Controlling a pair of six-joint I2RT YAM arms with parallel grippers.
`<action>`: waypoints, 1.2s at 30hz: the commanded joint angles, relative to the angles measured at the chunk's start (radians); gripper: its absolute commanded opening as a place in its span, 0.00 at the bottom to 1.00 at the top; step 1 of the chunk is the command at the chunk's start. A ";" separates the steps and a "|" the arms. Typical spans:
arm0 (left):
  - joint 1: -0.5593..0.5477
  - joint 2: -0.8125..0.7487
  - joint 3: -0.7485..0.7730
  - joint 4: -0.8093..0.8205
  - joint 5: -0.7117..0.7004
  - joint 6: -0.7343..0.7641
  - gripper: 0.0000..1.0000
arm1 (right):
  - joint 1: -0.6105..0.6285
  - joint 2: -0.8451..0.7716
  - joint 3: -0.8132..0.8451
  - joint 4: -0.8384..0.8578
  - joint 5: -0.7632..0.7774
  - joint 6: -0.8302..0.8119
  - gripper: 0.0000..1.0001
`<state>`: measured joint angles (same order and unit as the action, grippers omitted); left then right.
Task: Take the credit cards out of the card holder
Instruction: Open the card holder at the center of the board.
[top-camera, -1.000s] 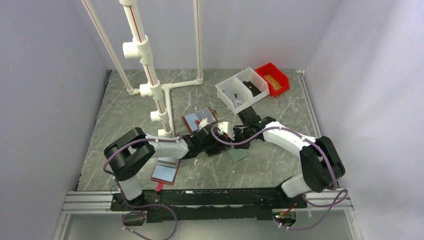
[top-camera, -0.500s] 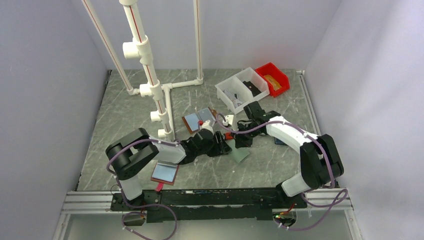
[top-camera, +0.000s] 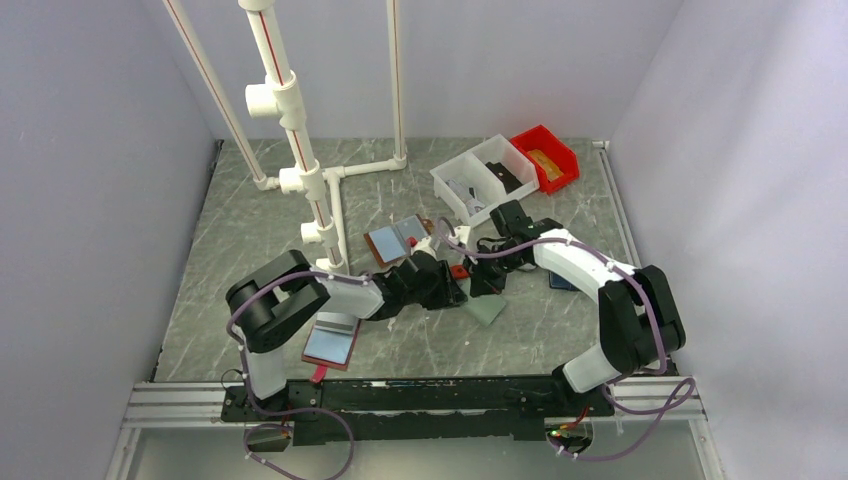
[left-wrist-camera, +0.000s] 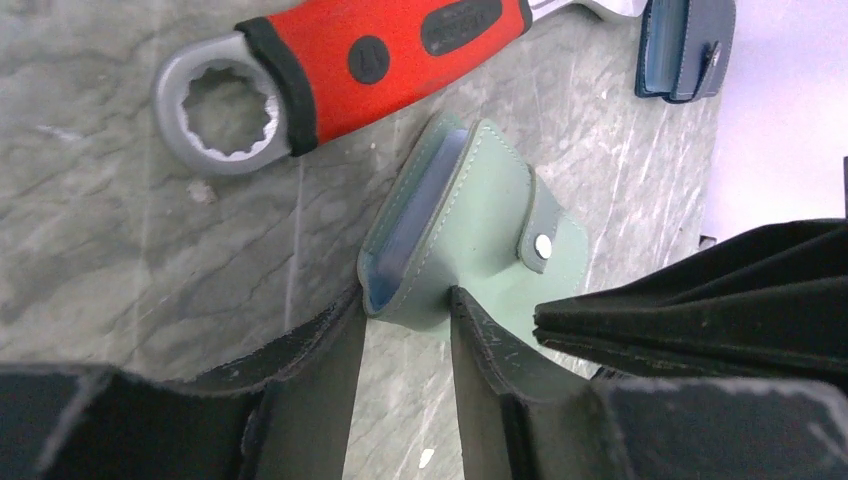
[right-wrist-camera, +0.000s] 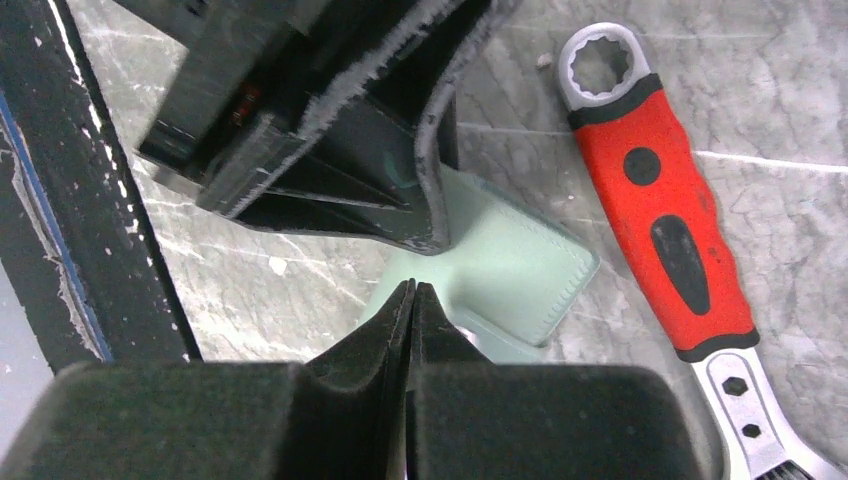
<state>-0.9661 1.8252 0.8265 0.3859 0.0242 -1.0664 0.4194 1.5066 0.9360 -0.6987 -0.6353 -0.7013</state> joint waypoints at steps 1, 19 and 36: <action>0.003 0.076 0.022 -0.144 0.014 -0.012 0.42 | -0.011 -0.012 0.040 0.045 -0.030 0.057 0.00; 0.019 0.065 -0.001 -0.150 0.002 0.026 0.40 | -0.013 -0.067 -0.014 0.017 0.100 -0.053 0.38; 0.020 0.053 -0.024 -0.119 0.007 0.016 0.39 | 0.075 -0.001 -0.054 0.071 0.327 -0.030 0.47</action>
<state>-0.9524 1.8580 0.8467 0.3977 0.0559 -1.0828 0.4763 1.4914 0.8845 -0.6567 -0.3676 -0.7403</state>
